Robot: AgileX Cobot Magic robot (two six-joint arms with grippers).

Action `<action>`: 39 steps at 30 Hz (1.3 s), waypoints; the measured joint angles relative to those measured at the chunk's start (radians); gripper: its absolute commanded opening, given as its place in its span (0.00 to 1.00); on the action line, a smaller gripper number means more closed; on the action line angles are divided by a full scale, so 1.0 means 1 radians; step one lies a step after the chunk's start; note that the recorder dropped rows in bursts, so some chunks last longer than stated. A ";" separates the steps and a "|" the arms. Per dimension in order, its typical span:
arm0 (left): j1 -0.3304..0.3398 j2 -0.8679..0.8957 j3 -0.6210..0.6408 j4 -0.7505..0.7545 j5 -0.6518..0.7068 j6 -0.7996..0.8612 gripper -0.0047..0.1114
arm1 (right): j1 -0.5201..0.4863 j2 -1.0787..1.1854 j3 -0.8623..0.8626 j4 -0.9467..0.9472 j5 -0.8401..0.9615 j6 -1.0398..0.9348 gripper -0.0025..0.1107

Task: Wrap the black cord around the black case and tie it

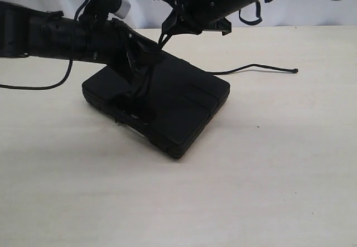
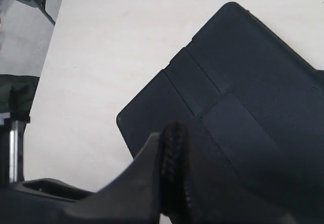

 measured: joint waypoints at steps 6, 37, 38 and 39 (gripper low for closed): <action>-0.050 0.068 -0.081 -0.002 -0.053 0.000 0.30 | 0.000 0.000 0.000 0.000 -0.004 0.002 0.06; -0.032 0.053 -0.111 0.066 -0.264 0.000 0.04 | -0.083 -0.125 0.000 -0.326 0.121 -0.273 0.56; -0.032 0.053 -0.111 0.070 -0.269 0.000 0.04 | -0.083 -0.137 -0.002 -0.374 0.121 -0.318 0.56; -0.032 0.053 -0.111 0.078 -0.272 0.000 0.04 | -0.083 -0.146 -0.002 -0.422 0.123 -0.361 0.56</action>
